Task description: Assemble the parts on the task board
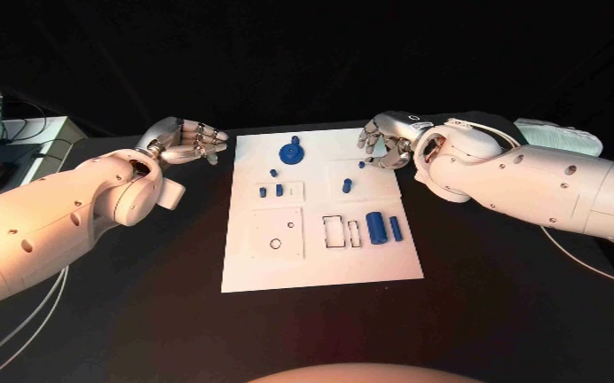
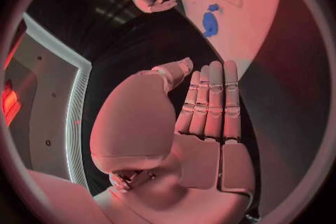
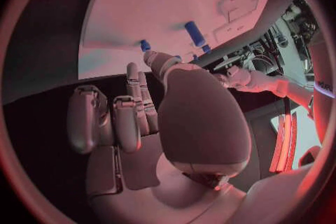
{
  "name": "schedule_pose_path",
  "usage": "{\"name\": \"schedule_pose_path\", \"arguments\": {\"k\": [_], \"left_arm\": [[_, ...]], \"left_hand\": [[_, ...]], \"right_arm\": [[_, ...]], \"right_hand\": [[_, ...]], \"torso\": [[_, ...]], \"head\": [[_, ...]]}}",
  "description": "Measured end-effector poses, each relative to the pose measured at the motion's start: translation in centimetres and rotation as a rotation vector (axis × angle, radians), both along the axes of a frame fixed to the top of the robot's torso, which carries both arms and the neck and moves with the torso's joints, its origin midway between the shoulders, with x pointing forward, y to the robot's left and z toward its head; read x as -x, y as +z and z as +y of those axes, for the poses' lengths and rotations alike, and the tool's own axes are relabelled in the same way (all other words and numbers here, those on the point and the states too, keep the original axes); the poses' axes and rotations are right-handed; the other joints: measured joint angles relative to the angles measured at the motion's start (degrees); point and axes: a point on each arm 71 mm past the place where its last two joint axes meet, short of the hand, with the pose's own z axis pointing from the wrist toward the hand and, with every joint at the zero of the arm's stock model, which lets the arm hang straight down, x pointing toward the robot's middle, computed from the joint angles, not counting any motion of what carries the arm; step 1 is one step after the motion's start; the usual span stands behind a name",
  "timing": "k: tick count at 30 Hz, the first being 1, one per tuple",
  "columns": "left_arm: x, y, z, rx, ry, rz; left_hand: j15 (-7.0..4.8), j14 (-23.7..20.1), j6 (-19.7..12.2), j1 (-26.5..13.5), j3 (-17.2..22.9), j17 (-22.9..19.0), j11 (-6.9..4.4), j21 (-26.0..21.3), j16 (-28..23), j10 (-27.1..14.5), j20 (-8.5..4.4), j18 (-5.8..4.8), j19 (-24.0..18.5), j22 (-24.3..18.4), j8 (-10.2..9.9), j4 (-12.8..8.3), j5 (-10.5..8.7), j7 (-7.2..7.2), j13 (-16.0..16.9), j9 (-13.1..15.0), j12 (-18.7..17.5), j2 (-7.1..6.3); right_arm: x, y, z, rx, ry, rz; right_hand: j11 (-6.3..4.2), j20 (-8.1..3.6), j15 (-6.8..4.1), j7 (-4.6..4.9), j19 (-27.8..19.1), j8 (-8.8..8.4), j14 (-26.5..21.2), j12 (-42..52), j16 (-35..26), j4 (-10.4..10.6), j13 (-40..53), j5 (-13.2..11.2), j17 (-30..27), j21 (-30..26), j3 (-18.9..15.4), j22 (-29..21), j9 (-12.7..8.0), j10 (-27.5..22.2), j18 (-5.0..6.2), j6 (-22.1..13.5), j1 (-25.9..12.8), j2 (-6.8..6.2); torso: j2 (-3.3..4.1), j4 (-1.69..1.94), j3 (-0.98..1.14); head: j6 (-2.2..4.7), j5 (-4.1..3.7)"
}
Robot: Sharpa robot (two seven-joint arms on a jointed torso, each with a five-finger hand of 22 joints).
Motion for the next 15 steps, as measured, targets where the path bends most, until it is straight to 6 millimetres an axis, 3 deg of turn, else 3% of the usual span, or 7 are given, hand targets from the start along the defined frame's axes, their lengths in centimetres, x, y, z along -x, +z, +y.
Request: {"name": "schedule_pose_path", "arguments": {"k": [8, 15], "left_arm": [[1.8, 0.1, 0.3, 0.268, -0.030, 0.044], [2.1, 0.3, 0.3, 0.349, -0.041, 0.045]], "left_hand": [[0.58, 2.11, -0.20, 0.67, -0.99, -3.86, 0.09, -9.09, -14.43, 2.21, 0.84, 0.00, 1.25, -6.27, 0.56, 0.97, 0.00, -0.19, -2.56, 0.00, -3.18, 0.29], [0.59, 2.51, -0.19, 0.71, -1.31, -3.95, 0.11, -9.97, -16.57, 2.20, 1.03, 0.00, 1.46, -6.93, 0.61, 0.98, 0.00, -0.19, -3.05, -0.01, -3.85, 0.24]], "right_arm": [[0.3, -1.0, 0.7, 0.090, 0.024, 0.013], [0.4, -1.2, 1.3, 0.126, 0.036, 0.016]], "right_hand": [[0.32, 0.00, 0.16, 0.00, 0.00, -0.23, -0.16, -0.33, 0.00, -0.23, -0.58, 0.00, 0.00, -0.19, -0.23, 0.00, -0.06, -0.31, 0.00, 0.00, 0.00, 0.00], [0.35, 0.00, 0.15, -0.02, 0.00, -0.23, -0.15, -0.62, 0.00, -0.38, -1.05, 0.01, 0.00, -0.40, -0.39, -0.01, -0.06, -0.29, 0.00, 0.35, -0.02, 0.02]], "torso": [[0.05, 0.00, -0.03], [0.10, -0.15, 0.03]], "head": [[-0.06, 0.13], [-0.18, 0.29]]}}
